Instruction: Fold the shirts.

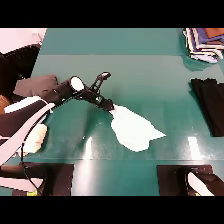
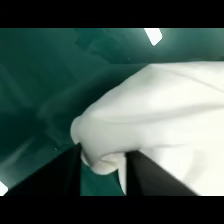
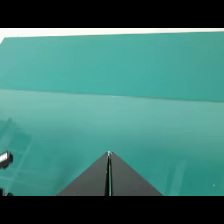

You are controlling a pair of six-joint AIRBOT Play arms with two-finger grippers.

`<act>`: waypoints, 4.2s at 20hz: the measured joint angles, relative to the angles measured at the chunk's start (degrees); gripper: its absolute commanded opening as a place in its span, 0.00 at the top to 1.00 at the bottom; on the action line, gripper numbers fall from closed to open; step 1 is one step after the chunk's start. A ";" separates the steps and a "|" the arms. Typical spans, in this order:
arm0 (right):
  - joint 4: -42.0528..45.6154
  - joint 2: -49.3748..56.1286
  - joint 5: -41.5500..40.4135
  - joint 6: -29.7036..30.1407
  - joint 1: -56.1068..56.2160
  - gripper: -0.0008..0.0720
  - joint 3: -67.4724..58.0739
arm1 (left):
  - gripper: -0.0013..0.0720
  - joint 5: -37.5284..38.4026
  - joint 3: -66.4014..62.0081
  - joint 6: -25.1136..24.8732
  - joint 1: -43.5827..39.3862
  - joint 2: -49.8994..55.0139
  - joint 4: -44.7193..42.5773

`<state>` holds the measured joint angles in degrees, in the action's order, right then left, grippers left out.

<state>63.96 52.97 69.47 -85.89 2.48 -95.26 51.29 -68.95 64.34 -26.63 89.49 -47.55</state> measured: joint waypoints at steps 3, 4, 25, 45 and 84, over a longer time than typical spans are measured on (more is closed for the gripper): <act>0.02 0.07 2.73 -0.11 0.00 0.97 0.04 | 0.95 -1.14 -0.76 -0.13 1.55 0.52 0.92; 0.04 0.11 4.00 -0.15 0.00 0.97 0.33 | 0.95 -1.25 -1.31 0.57 2.60 0.37 0.68; -29.27 29.90 -16.94 9.92 26.03 0.97 44.44 | 0.95 2.58 -5.33 4.72 14.51 -12.96 -11.34; -2.75 4.17 1.99 -3.34 18.51 0.98 0.61 | 0.95 13.99 -26.56 4.70 14.49 -41.70 -12.96; 3.08 21.90 9.99 -8.81 29.90 0.97 21.35 | 0.27 1.90 17.75 3.69 32.76 -10.10 -1.66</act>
<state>67.05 74.87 79.46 -94.70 32.38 -73.91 53.19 -51.20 68.03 6.13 79.40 -49.21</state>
